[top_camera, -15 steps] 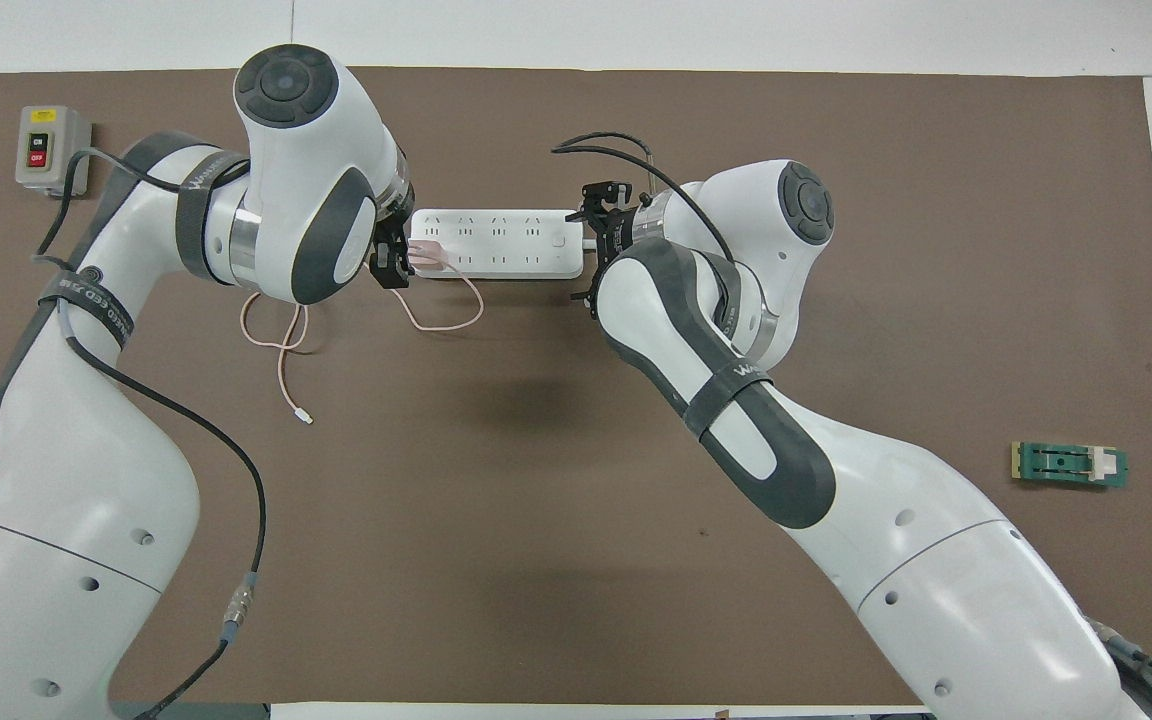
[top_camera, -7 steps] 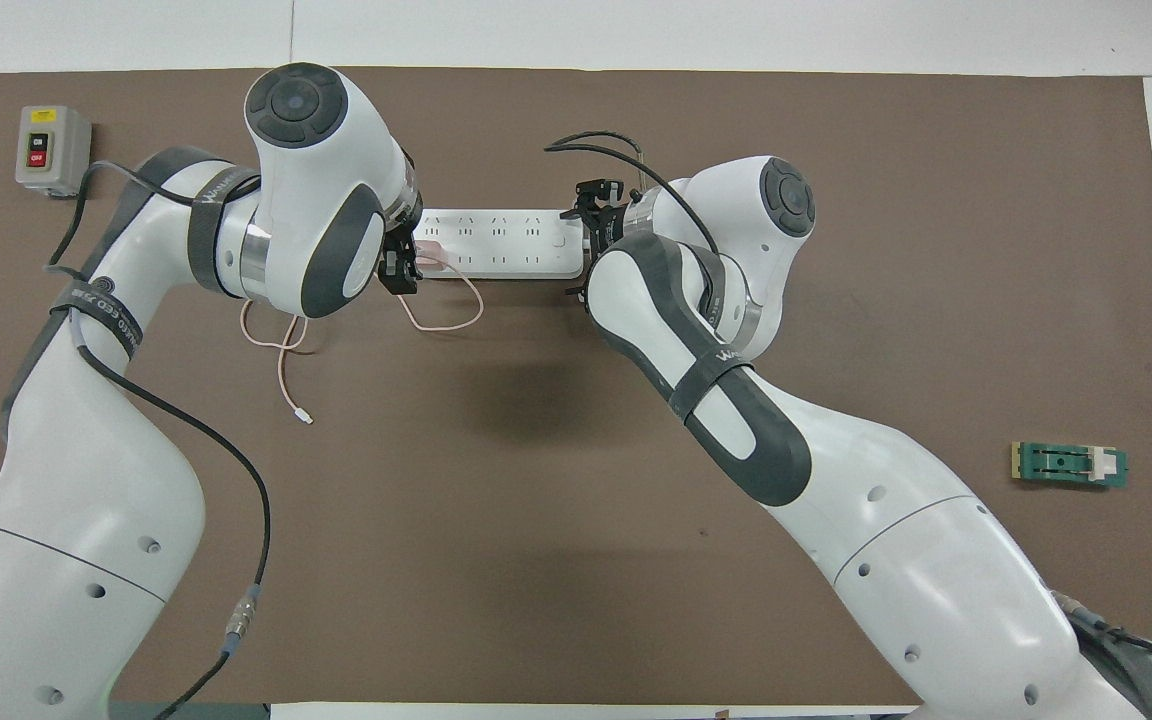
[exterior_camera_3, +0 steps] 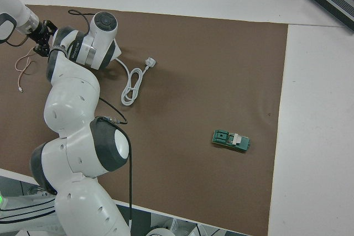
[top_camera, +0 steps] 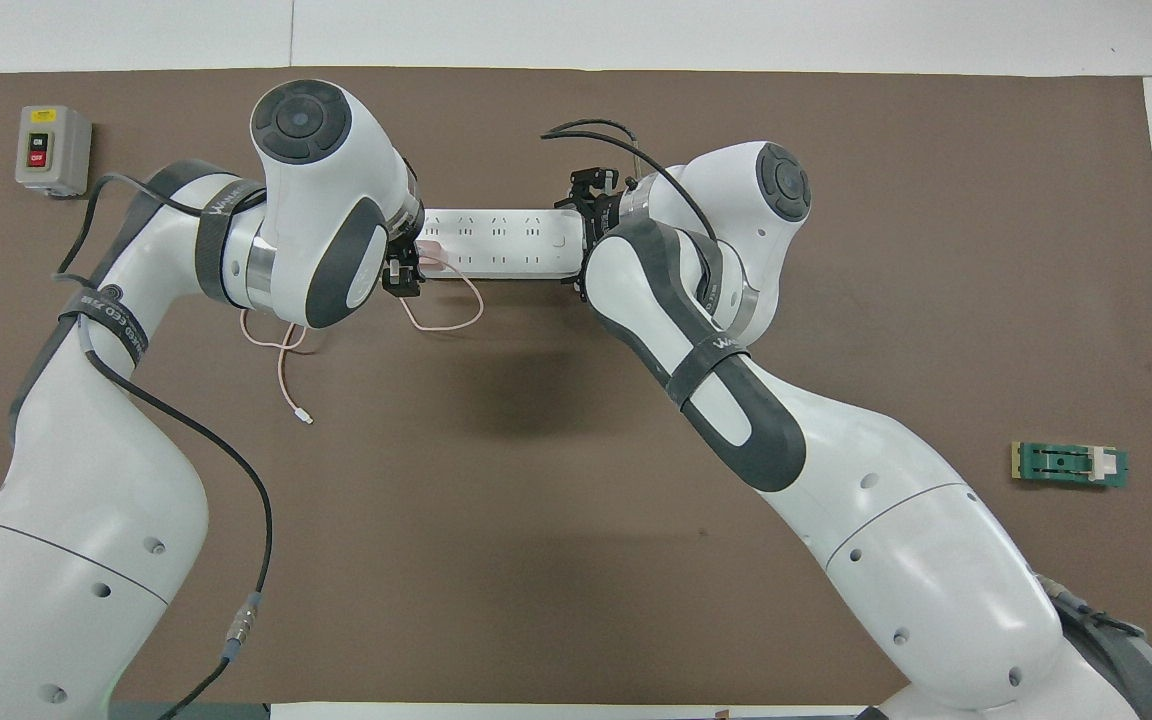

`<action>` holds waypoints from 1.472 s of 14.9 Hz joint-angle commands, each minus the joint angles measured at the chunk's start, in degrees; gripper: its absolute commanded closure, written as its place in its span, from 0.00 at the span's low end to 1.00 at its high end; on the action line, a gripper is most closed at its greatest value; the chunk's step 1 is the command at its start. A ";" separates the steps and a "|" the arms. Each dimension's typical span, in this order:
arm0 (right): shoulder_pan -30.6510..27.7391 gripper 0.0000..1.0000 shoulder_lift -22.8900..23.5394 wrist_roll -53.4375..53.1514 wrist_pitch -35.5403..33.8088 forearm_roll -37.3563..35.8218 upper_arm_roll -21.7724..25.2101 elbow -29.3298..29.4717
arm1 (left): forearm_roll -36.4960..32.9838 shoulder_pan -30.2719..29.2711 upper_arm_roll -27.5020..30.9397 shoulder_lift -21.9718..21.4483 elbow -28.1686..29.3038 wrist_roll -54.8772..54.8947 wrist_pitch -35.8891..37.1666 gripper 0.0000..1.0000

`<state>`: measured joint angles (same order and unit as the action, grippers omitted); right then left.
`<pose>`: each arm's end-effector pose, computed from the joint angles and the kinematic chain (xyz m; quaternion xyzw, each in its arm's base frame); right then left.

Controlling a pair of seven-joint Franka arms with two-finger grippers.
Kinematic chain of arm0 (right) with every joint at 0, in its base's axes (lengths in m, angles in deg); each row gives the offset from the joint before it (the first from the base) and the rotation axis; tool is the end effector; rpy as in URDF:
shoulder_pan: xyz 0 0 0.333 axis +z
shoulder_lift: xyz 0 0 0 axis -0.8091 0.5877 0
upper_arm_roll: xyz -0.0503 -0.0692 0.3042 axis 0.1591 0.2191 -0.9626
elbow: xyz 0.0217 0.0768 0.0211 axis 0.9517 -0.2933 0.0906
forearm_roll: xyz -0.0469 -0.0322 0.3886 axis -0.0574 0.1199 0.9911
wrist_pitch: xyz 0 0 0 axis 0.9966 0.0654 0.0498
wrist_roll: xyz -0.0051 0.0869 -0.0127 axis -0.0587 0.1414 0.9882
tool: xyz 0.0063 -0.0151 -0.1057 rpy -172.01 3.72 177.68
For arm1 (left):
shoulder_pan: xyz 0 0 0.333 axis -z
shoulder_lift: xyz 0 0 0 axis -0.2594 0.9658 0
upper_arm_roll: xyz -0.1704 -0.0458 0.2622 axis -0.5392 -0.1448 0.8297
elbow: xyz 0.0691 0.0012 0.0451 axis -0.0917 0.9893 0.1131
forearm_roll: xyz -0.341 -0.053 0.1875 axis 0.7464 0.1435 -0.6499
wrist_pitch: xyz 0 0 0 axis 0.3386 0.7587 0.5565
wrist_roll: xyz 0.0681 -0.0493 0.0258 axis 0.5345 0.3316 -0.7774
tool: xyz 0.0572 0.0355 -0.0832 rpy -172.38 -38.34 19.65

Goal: Unplug charger and place it aside

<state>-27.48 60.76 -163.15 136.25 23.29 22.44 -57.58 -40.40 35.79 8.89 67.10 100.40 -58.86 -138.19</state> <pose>0.6878 0.3211 0.2743 -0.7142 0.6353 0.1549 0.2496 0.6562 -0.2779 0.3437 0.7218 0.6918 0.0095 0.0202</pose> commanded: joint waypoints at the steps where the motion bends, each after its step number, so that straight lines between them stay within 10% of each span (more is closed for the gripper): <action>1: -0.95 0.00 2.59 1.31 -1.86 0.14 -0.09 3.59 | 0.75 1.39 0.95 -2.76 4.22 -0.77 -2.47 0.16; 7: -1.66 0.00 4.96 1.05 -3.70 0.23 0.00 7.46 | 0.75 2.36 1.04 -2.93 4.14 -1.65 -2.03 0.23; 8: -1.66 0.08 4.96 1.05 -3.70 0.23 0.09 7.46 | 0.75 2.44 1.04 -2.93 4.22 -1.65 -1.95 0.26; 10: -1.66 0.69 4.96 0.87 -3.79 0.40 0.00 7.46 | 0.75 2.36 1.04 -2.93 4.40 -1.65 -1.86 0.32; 13: -1.57 1.00 4.96 0.61 -3.70 0.49 0.00 7.46 | 0.67 2.36 1.13 -3.11 5.01 -1.65 -2.03 0.54; 16: -1.57 1.00 4.96 0.52 -3.53 0.49 0.00 7.46 | 0.05 2.53 1.13 -3.37 5.28 -1.65 -2.03 0.97; 22: -1.57 1.00 4.96 0.17 -3.53 0.58 0.00 7.37 | -1.53 2.36 1.30 -3.37 5.02 -1.65 -2.03 1.00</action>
<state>-28.60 63.74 -163.22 131.79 23.28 22.63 -53.00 -40.79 37.42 9.07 66.00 102.51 -59.96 -139.62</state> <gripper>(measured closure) 0.075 0.687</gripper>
